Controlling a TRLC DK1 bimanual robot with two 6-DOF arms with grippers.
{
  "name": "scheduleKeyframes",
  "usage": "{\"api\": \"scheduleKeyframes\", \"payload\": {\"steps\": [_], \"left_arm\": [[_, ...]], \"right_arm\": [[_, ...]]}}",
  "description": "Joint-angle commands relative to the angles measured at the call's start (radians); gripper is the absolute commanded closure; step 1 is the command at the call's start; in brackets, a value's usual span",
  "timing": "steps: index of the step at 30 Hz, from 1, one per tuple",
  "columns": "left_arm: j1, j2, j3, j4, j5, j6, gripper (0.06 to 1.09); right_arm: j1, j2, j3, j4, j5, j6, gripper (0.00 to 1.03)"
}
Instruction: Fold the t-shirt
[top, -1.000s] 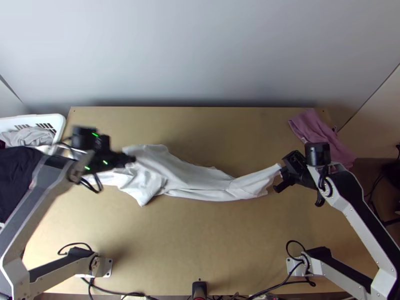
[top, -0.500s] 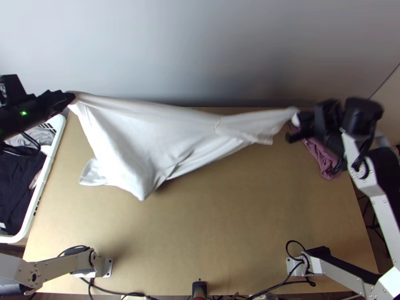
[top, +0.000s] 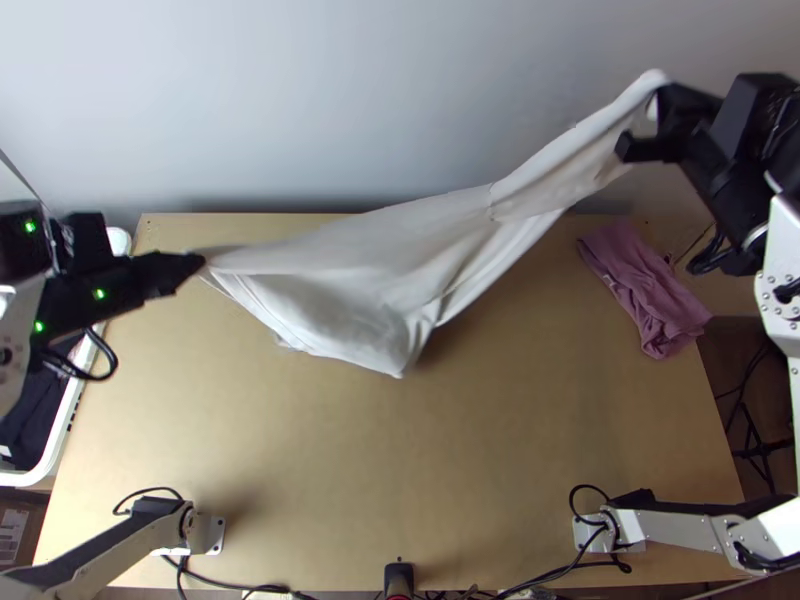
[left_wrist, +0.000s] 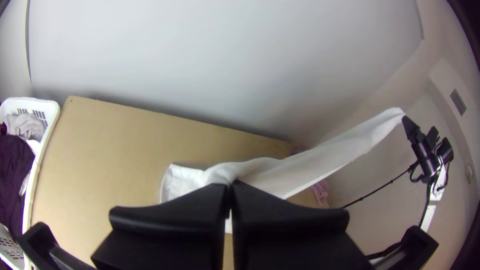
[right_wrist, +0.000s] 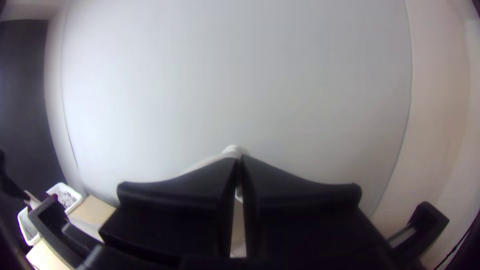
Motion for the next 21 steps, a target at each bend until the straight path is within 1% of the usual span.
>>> {"api": "scheduleKeyframes", "payload": {"steps": [1,5,7,8,10,13,16,17,18,20,21], "left_arm": [[-0.062,-0.079,-0.046,-0.001,-0.038,-0.009,1.05],[-0.023,-0.041,0.001,-0.001,-0.033,-0.052,1.05],[-0.014,-0.035,-0.023,-0.004,-0.018,-0.068,1.05],[-0.013,-0.035,-0.043,-0.006,0.008,-0.081,1.05],[-0.008,-0.038,-0.081,0.000,0.074,-0.127,1.05],[0.027,-0.038,-0.155,0.039,0.255,-0.240,1.05],[0.070,-0.050,-0.216,0.141,0.390,-0.383,1.05],[0.101,-0.051,-0.227,0.175,0.459,-0.427,1.05],[0.128,-0.050,-0.229,0.201,0.504,-0.470,1.05],[0.190,-0.044,-0.229,0.253,0.585,-0.565,1.05],[0.214,-0.038,-0.229,0.279,0.610,-0.608,1.05]], "right_arm": [[0.020,0.071,0.158,0.000,0.044,0.028,1.00],[0.020,0.077,0.147,0.000,0.049,0.028,1.00],[0.020,0.077,0.145,-0.002,0.049,0.027,1.00],[0.020,0.077,0.142,-0.005,0.049,0.024,1.00],[0.019,0.077,0.135,-0.006,0.049,0.019,1.00],[0.012,0.074,0.130,-0.009,0.049,0.001,1.00],[0.012,0.066,0.119,-0.018,0.049,-0.016,1.00],[0.011,0.061,0.109,-0.020,0.049,-0.018,1.00],[0.011,0.052,0.096,-0.022,0.049,-0.019,1.00],[0.011,0.034,0.058,-0.022,0.049,-0.029,1.00],[0.011,0.025,0.038,-0.020,0.049,-0.032,1.00]]}}
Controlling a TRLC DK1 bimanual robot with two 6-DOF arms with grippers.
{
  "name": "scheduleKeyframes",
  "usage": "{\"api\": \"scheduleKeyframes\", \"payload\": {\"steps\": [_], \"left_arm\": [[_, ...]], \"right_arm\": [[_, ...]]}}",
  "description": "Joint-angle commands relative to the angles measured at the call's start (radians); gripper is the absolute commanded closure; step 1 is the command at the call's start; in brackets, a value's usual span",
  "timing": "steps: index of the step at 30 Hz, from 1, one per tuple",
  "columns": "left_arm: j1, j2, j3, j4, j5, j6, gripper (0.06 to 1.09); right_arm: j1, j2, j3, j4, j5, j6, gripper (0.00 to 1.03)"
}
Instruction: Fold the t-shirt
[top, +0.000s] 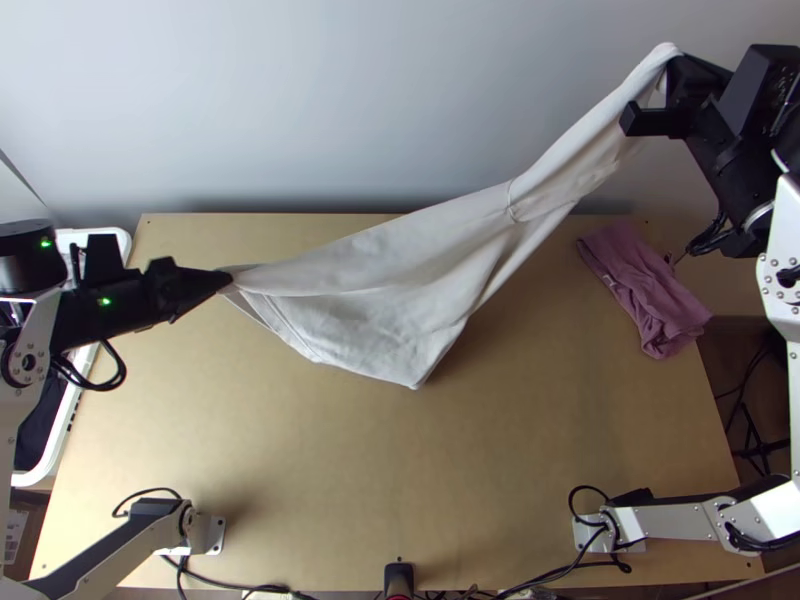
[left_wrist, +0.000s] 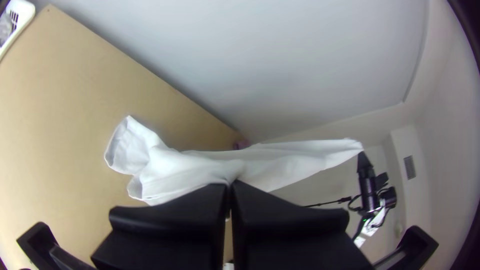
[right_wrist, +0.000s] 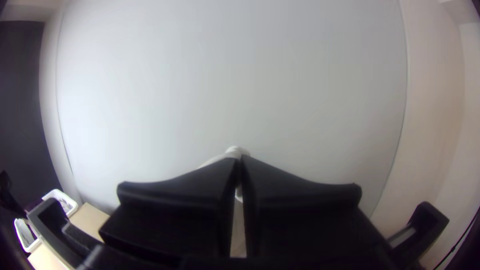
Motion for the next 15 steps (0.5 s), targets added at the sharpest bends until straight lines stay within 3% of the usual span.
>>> {"api": "scheduleKeyframes", "payload": {"steps": [1,4,8,9,12,15], "left_arm": [[0.155,0.010,-0.054,0.165,0.250,-0.279,1.05],[0.244,0.008,-0.068,0.236,0.271,-0.362,1.05],[0.270,0.008,-0.074,0.251,0.304,-0.378,1.03],[0.270,0.010,-0.079,0.254,0.316,-0.378,0.97],[0.262,0.004,-0.095,0.303,0.333,-0.379,0.46],[0.262,-0.022,-0.123,0.391,0.366,-0.379,0.27]], "right_arm": [[-0.002,-0.043,-0.085,-0.007,0.002,-0.026,1.00],[-0.002,-0.063,-0.123,-0.007,0.005,-0.035,1.00],[0.000,-0.077,-0.143,-0.005,0.006,-0.041,1.00],[0.000,-0.077,-0.143,-0.005,0.006,-0.043,1.00],[0.006,-0.079,-0.143,-0.005,0.006,-0.053,1.00],[0.011,-0.083,-0.146,-0.005,0.006,-0.058,1.00]]}}
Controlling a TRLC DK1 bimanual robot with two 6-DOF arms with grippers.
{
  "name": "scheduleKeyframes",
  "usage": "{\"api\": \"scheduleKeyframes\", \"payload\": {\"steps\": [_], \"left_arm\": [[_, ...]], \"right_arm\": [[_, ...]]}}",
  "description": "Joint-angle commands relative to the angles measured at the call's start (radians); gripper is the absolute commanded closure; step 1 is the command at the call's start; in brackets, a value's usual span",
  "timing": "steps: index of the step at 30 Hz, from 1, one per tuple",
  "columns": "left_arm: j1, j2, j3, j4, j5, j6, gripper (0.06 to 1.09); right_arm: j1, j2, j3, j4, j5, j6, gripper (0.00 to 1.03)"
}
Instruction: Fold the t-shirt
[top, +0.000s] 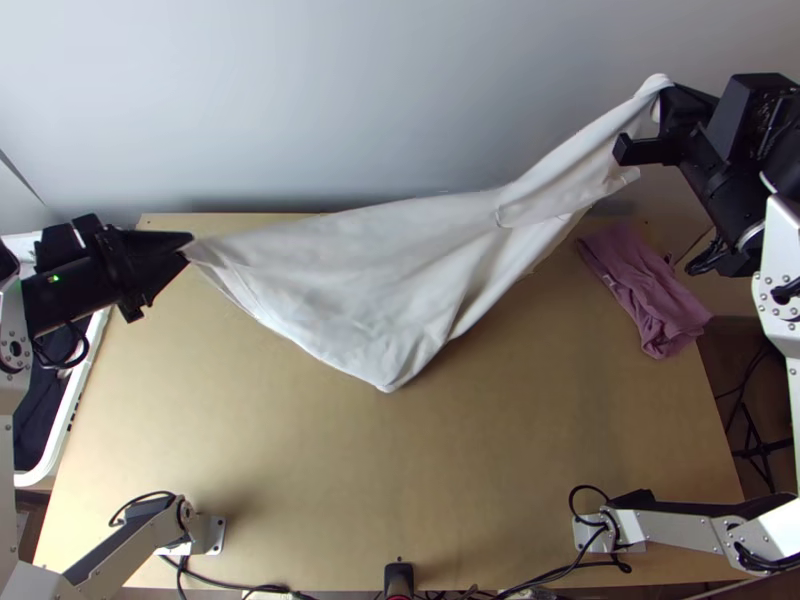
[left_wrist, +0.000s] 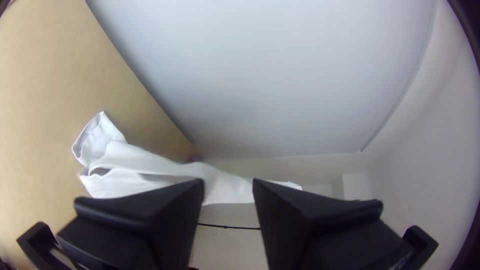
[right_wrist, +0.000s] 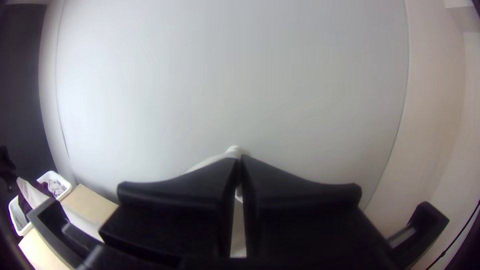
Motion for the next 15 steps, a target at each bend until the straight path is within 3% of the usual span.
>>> {"api": "scheduleKeyframes", "payload": {"steps": [1,5,15], "left_arm": [[0.024,-0.039,-0.060,0.163,0.076,-0.036,0.20],[0.006,-0.091,-0.152,0.245,0.089,-0.045,0.21],[-0.048,-0.174,-0.322,0.278,0.055,-0.041,0.23]], "right_arm": [[0.009,-0.016,-0.020,-0.001,0.000,-0.017,1.00],[0.014,-0.017,-0.026,0.001,0.000,-0.023,1.00],[0.021,-0.017,-0.026,0.001,0.003,-0.040,1.00]]}}
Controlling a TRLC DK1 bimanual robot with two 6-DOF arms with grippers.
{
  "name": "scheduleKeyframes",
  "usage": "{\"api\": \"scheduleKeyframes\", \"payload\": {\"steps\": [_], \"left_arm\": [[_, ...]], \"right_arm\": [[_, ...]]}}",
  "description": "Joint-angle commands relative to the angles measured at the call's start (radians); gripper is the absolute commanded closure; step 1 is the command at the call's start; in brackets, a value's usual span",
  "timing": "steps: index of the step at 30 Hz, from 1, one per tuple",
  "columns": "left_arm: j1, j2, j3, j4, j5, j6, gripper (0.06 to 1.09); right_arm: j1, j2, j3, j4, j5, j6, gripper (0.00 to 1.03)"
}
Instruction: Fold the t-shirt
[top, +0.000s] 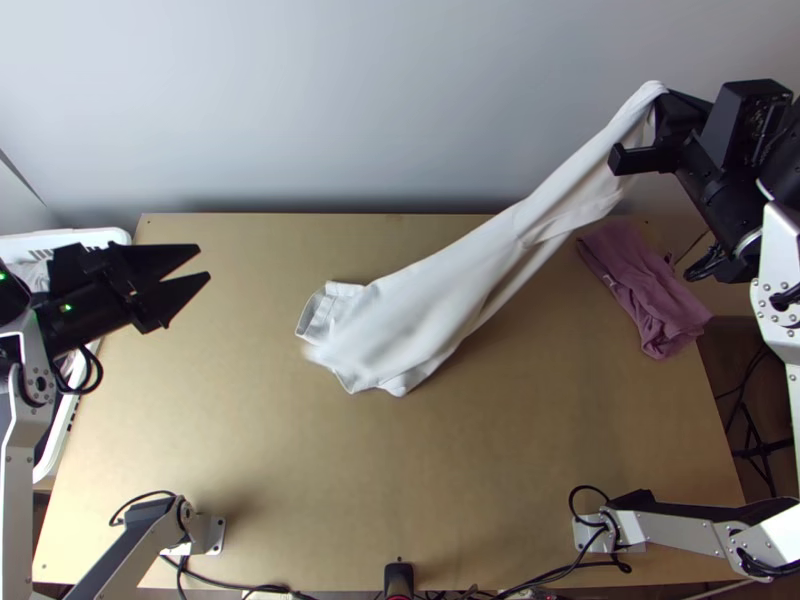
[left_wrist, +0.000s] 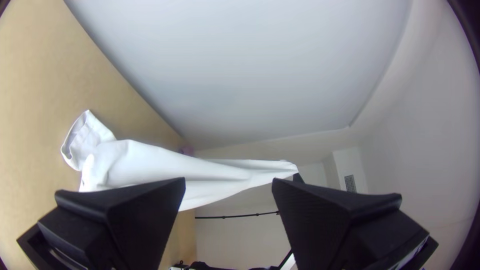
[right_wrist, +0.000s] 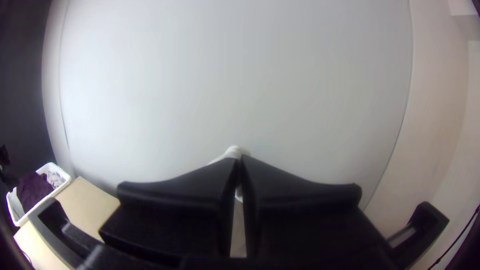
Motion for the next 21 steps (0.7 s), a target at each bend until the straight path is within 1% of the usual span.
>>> {"api": "scheduleKeyframes", "payload": {"steps": [1,3,5,6,7,8,9,11,13,14,15,17,19,20,21], "left_arm": [[-0.044,-0.057,-0.126,0.025,-0.030,0.004,0.23],[-0.098,-0.083,-0.169,0.024,-0.061,0.013,0.23],[-0.181,-0.135,-0.207,0.005,-0.121,0.075,0.23],[-0.244,-0.162,-0.218,-0.029,-0.191,0.138,0.23],[-0.313,-0.172,-0.218,-0.085,-0.267,0.224,0.25],[-0.379,-0.178,-0.218,-0.128,-0.326,0.303,0.29],[-0.420,-0.180,-0.223,-0.148,-0.369,0.343,0.29],[-0.486,-0.171,-0.238,-0.183,-0.388,0.408,0.29],[-0.598,-0.148,-0.260,-0.262,-0.466,0.537,0.29],[-0.658,-0.145,-0.277,-0.285,-0.534,0.592,0.29],[-0.711,-0.143,-0.307,-0.286,-0.583,0.635,0.29],[-0.774,-0.137,-0.359,-0.288,-0.649,0.696,0.29],[-0.826,-0.105,-0.415,-0.294,-0.748,0.791,0.28],[-0.837,-0.080,-0.438,-0.289,-0.785,0.823,0.28],[-0.843,-0.054,-0.453,-0.285,-0.797,0.845,0.28]], "right_arm": [[0.008,0.000,-0.005,0.001,0.004,-0.006,1.00],[0.018,0.002,-0.008,0.001,0.009,-0.008,1.00],[0.025,0.005,-0.008,0.001,0.012,-0.012,1.00],[0.028,0.005,-0.008,0.003,0.014,-0.016,1.00],[0.034,0.006,-0.007,0.003,0.017,-0.022,1.00],[0.045,0.008,-0.007,0.001,0.026,-0.028,1.00],[0.050,0.008,-0.008,0.001,0.031,-0.032,1.00],[0.051,0.009,-0.008,0.001,0.035,-0.032,1.00],[0.053,0.011,-0.013,0.001,0.037,-0.031,1.00],[0.053,0.009,-0.018,0.001,0.037,-0.029,1.00],[0.056,0.009,-0.021,-0.001,0.038,-0.028,1.00],[0.064,0.009,-0.030,-0.002,0.046,-0.028,1.00],[0.079,0.009,-0.033,-0.013,0.057,-0.028,1.00],[0.082,0.009,-0.034,-0.020,0.058,-0.029,1.00],[0.088,0.009,-0.036,-0.025,0.064,-0.029,1.00]]}}
